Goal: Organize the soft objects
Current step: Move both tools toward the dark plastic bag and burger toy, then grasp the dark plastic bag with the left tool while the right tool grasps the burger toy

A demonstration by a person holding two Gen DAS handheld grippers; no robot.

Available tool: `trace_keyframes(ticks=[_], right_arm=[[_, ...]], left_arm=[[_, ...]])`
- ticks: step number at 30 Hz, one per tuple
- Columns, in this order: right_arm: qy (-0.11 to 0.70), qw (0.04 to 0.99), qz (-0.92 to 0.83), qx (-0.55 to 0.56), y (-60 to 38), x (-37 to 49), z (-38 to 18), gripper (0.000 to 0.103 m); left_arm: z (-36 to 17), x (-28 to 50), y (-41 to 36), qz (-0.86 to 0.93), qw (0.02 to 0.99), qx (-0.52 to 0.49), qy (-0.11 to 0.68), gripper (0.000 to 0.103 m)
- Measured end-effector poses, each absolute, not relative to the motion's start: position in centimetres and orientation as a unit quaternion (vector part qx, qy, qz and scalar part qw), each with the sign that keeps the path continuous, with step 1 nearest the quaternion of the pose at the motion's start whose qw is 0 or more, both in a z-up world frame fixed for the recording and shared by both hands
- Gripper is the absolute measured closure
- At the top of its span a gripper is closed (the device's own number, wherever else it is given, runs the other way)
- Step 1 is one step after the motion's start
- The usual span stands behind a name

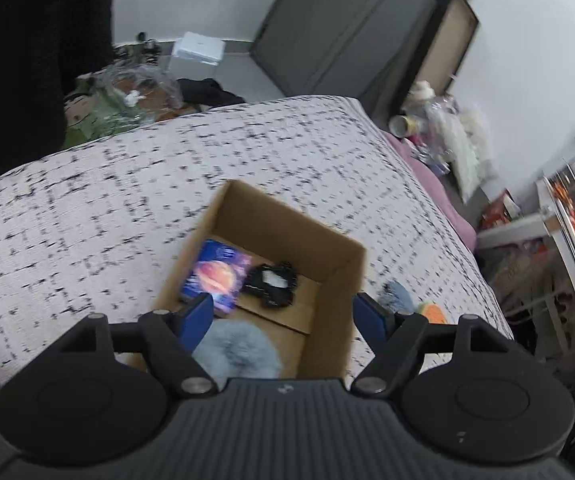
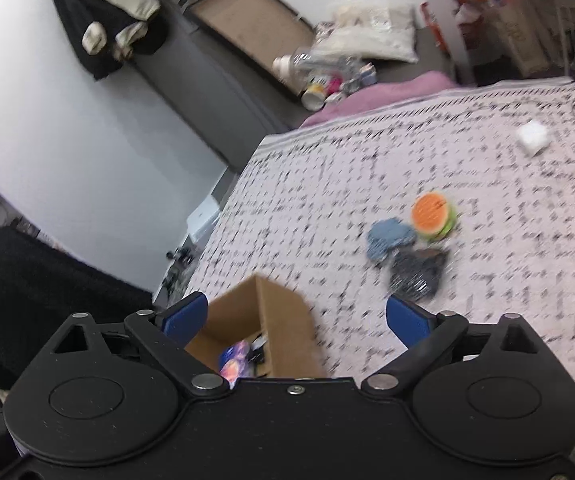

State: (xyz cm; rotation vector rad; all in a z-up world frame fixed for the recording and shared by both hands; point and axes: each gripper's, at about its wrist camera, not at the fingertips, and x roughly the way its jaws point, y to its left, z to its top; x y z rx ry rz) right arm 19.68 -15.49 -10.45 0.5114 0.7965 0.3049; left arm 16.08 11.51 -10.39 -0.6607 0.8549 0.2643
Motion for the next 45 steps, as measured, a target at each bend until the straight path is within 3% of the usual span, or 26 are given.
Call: trace_keyframes(ticks=[18, 33, 38, 45], right_arm=[[0.385, 0.87, 0.092, 0.293, -24.6, 23.4, -13.6, 0.006], [0.4, 0.842, 0.102, 0.347, -26.4, 27.8, -19.1, 0.007], [0.413, 0.835, 0.108, 0.348, -26.2, 29.6, -21.0, 0.024], [0.429, 0.816, 0.11, 0.371, -26.7, 32.0, -23.4, 0.035]], left_arm=[[-9.4, 20.9, 2.7, 0.08, 0.863, -0.251, 0.431, 0.028], [-12.6, 25.9, -3.1, 0.043, 0.864, -0.208, 0.457, 0.028], [-14.0, 27.7, -4.1, 0.053, 0.862, -0.208, 0.46, 0.028], [-16.8, 30.1, -5.4, 0.064, 0.85, -0.219, 0.475, 0.029]])
